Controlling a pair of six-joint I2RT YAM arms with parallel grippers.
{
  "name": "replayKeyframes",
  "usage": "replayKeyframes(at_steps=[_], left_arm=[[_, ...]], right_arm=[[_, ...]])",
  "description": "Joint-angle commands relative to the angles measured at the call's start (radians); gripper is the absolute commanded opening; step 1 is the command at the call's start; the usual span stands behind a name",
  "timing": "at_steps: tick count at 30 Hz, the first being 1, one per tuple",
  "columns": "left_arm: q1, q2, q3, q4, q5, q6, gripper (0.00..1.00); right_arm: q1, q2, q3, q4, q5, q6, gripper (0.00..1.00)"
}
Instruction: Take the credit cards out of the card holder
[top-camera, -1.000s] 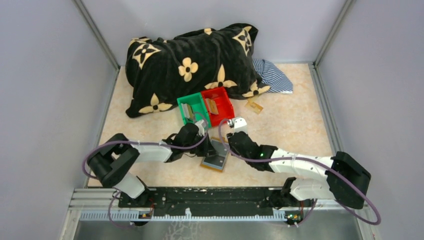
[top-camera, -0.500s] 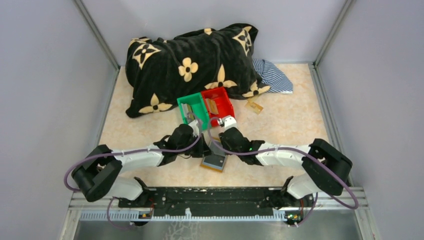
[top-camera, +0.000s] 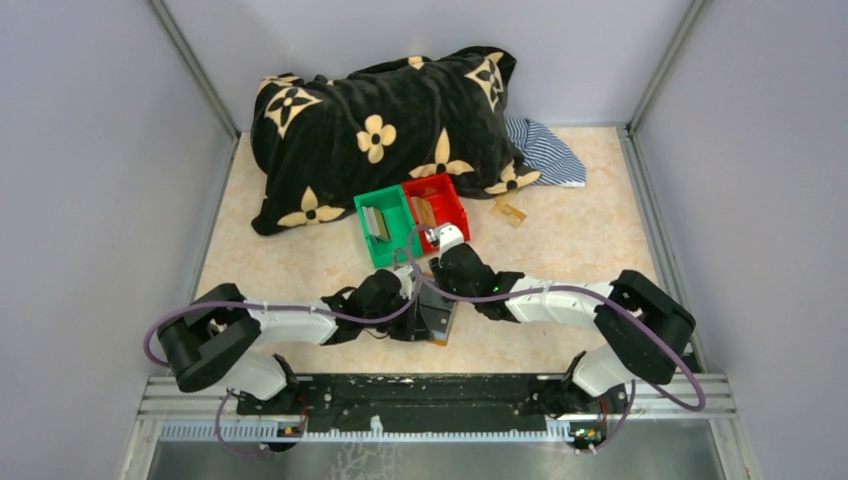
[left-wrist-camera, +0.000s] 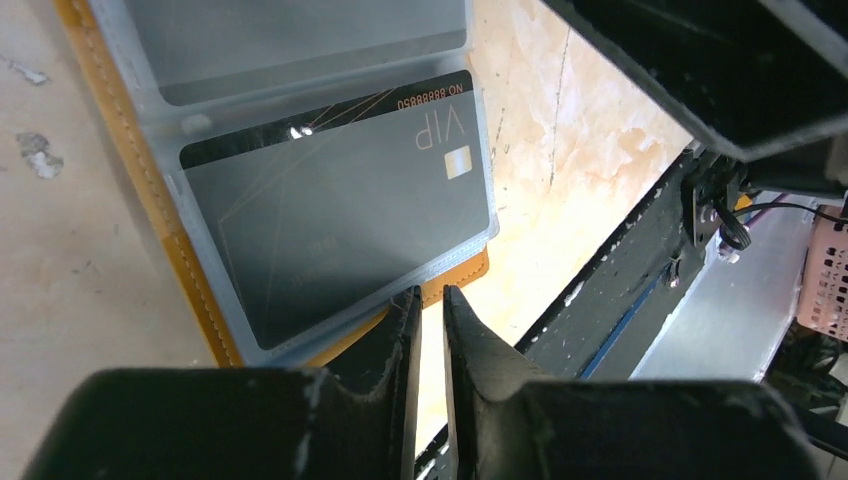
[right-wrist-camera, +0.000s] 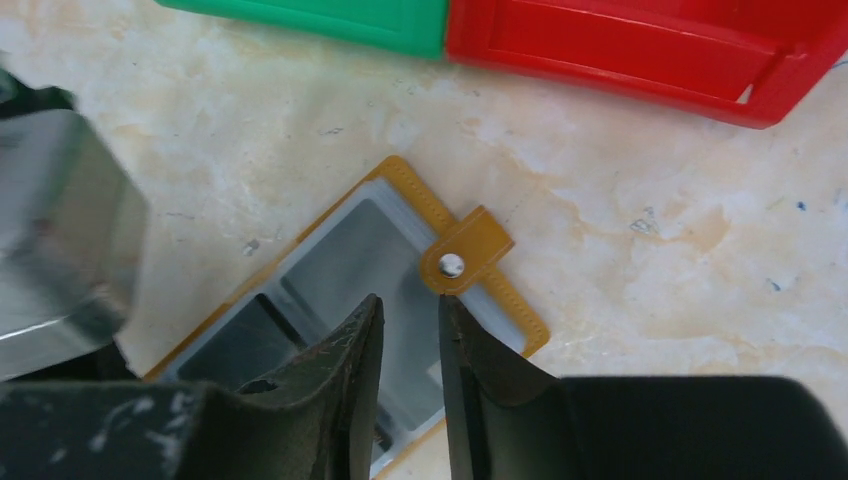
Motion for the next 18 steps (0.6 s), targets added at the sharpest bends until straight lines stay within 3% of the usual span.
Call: replayKeyframes(at_steps=[1,7,18], left_arm=[[-0.004,0.053,0.038,0.008,0.007,-0.007,0.2],[-0.001,0.078,0.046,-0.046,0.01,0.015,0.19],[0.0,-0.025,-0.034,-0.096,-0.035,0.007,0.2]], right_arm=[[-0.005,-0.003,0.056,0.062,-0.089,-0.022,0.23],[0.013,0.037,0.069,0.091,-0.151,-0.023,0.1],[0.013,0.191,0.177,0.175,-0.279,-0.019,0.05]])
